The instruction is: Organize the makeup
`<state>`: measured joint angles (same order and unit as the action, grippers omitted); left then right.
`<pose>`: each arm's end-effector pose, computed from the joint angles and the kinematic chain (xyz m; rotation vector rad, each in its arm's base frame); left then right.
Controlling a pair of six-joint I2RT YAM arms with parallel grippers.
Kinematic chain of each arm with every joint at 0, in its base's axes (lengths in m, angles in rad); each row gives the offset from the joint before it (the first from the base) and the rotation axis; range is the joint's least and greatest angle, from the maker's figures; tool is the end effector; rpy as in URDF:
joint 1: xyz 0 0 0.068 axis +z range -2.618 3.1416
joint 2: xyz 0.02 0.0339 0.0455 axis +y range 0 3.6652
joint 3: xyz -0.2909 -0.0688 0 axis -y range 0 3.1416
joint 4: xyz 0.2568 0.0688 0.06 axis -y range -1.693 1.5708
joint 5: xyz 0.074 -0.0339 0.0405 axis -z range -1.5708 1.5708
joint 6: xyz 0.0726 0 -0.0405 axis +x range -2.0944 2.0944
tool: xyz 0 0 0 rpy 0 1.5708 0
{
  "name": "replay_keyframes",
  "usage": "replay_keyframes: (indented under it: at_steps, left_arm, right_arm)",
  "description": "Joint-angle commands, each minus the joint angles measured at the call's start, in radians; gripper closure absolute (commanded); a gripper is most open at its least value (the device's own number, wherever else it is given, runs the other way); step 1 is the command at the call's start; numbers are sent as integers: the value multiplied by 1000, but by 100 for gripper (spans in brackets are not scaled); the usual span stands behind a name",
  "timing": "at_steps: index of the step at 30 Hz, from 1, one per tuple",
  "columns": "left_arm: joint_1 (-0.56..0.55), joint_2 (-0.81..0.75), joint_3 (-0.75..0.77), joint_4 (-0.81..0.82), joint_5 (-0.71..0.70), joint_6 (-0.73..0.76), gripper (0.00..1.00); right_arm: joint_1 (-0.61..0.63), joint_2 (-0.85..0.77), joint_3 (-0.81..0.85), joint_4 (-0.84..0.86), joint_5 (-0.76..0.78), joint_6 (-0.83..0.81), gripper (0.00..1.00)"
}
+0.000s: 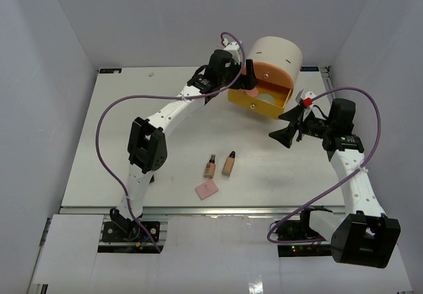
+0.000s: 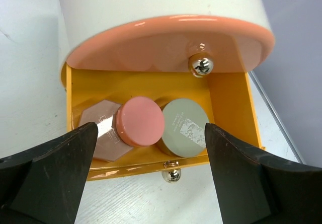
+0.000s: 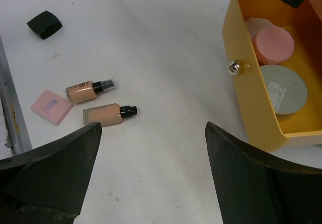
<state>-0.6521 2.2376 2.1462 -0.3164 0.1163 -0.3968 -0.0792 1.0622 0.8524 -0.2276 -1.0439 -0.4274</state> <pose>0.4680 -0.3679 0.3205 0.3408 2.0355 -0.7827 0.2463 0.0434 0.3260 -0.9215 1.5912 0.6861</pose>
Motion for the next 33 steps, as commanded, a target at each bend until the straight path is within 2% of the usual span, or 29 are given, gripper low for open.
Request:
replay_keyframes:
  at_steps: [1,3,7,9,11,14,17,19,23,33]
  left_arm:
    - [-4,-239,-77,19,-27,43,2]
    - [-4,-325,-176,30,-39,62,2]
    - [13,-616,-504,101,-70,100,2]
    - [40,-818,-719,125,-113,107,2]
    - [69,-983,-946,135,-206,113,2]
    - [93,-1259,-1153,110,-348,116,2]
    - [102,-1508,-1272,63,-478,110,2]
    - [104,-1632,-1318,26,-551,104,2]
    - [105,-1822,-1362,-41,-673,114,2]
    - [103,-2137,-1468,-77,-804,99,2]
  right_arm:
    - [5,-22,-19,26,-71,-30,10]
    - [59,-26,-18,10,-63,-51,10]
    - [239,-14,-2,-33,52,-120,10]
    - [411,42,17,-58,148,-158,10]
    - [534,95,52,-78,235,-182,10]
    - [744,226,135,-90,390,-200,10]
    - [936,392,221,-84,541,-187,10]
    - [1025,544,350,-81,625,-165,10]
    - [1150,754,580,-76,651,-133,10]
    - [1260,1127,1013,-110,584,-171,10]
